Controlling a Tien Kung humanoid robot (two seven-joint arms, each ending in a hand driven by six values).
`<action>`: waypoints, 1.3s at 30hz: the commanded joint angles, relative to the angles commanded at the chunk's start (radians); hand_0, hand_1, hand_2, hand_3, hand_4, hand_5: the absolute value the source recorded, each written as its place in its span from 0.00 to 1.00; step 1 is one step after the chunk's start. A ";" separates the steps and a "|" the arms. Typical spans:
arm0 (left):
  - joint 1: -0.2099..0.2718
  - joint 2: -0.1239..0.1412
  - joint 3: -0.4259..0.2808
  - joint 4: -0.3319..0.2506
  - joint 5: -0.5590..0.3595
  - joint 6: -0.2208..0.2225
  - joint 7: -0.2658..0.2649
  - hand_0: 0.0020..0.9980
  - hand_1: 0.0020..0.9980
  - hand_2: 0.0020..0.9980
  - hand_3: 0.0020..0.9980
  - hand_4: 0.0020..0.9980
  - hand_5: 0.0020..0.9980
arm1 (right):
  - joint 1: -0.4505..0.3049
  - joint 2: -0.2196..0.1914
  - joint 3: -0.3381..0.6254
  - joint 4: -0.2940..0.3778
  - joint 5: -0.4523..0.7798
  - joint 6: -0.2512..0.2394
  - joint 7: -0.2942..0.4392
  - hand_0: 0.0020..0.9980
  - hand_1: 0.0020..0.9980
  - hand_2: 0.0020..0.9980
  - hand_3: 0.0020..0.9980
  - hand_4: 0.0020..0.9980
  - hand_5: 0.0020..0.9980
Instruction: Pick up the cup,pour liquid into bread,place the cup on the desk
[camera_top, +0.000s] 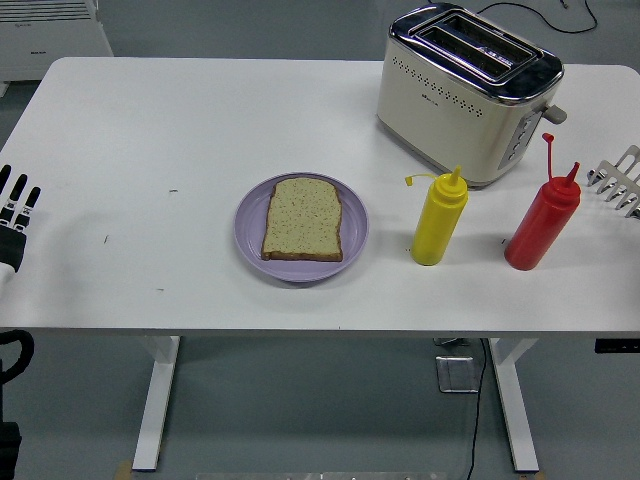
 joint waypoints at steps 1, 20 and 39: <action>0.000 0.000 0.000 0.000 0.000 0.000 0.000 0.78 0.73 0.73 0.66 0.52 0.93 | -0.001 0.002 0.000 -0.006 0.002 0.001 -0.002 0.81 0.75 0.78 0.81 0.66 0.64; 0.009 0.000 0.009 0.000 0.001 0.000 0.000 0.78 0.73 0.73 0.66 0.52 0.93 | -0.004 0.010 -0.010 -0.034 0.015 0.014 -0.001 0.80 0.74 0.77 0.80 0.65 0.65; 0.004 0.000 0.002 -0.002 0.001 0.000 0.001 0.78 0.73 0.73 0.66 0.52 0.93 | 0.004 0.018 -0.011 -0.040 0.018 0.020 0.002 0.80 0.74 0.77 0.81 0.65 0.65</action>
